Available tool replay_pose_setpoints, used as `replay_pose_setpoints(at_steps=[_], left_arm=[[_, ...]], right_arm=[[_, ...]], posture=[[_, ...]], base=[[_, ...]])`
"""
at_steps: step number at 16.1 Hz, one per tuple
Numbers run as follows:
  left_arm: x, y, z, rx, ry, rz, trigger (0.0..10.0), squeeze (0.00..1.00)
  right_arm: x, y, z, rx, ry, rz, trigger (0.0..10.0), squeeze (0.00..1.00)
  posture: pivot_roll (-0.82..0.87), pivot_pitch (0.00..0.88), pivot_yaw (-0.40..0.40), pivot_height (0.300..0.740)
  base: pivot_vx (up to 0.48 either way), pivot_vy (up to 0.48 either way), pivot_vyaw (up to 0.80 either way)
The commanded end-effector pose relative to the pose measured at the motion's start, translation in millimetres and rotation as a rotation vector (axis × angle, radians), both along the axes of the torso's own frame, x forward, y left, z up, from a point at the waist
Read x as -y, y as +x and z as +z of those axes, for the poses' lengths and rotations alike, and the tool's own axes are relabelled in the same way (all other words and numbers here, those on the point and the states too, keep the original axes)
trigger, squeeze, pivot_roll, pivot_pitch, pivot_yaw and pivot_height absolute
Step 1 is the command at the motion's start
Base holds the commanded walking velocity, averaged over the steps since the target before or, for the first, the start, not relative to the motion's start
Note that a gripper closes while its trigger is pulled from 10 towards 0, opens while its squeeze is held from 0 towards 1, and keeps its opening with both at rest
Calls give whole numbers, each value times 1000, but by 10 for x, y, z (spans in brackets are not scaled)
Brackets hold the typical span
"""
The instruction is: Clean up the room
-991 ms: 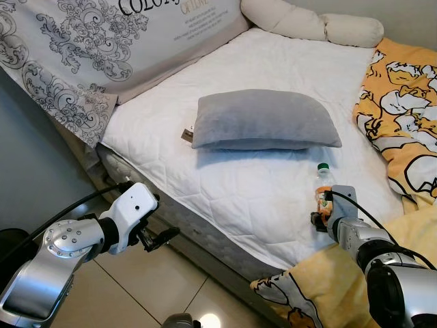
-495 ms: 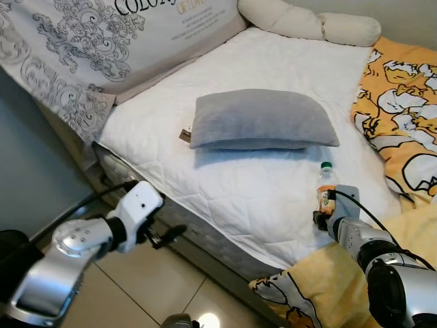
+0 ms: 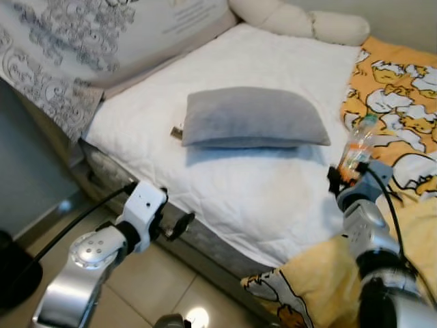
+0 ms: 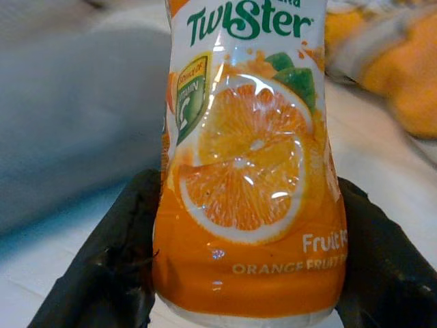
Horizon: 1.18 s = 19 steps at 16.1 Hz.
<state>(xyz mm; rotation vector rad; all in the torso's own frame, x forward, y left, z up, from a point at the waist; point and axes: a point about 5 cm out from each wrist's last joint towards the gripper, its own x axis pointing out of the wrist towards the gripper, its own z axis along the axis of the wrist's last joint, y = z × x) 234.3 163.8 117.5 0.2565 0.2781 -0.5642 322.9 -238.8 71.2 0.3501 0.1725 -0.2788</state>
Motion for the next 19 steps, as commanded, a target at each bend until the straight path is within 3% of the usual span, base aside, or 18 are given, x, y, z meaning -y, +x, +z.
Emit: replay_pose_setpoints(at_steps=[1,2,4,5,8,11,14,19], left_arm=[[-58,7,47,41,-10,103,10000,0],[-57,13,48,46,-16,123,10000,0],[-52,77,12,21,-70,225,10000,0],[-54,96,12,19,-78,231,10000,0],[-156,205,91,103,-32,316,10000,0],[-215,292,97,139,24,375,10000,0],[-231,370,64,145,27,452,10000,0],[-139,420,29,150,66,412,10000,0]], right_arm=[[-202,24,200,114,-10,80,10000,0],[-266,17,211,121,-9,107,10000,0],[-729,-106,205,112,19,388,10000,0],[-766,-122,208,114,33,407,10000,0],[-815,-252,25,-11,2,412,10000,0],[-898,-257,-2,-64,38,433,10000,0],[-941,-244,15,-87,-6,458,10000,0],[-967,-201,15,-120,31,452,10000,0]], posture=[[73,0,-15,740],[73,0,-15,740],[55,0,-14,740],[45,0,-5,740],[51,0,15,740],[78,0,3,740],[64,0,8,740],[62,0,10,740]], base=[[0,0,800],[0,0,800],[0,0,797],[0,0,794],[0,0,763],[0,0,769],[0,0,788],[0,0,800]])
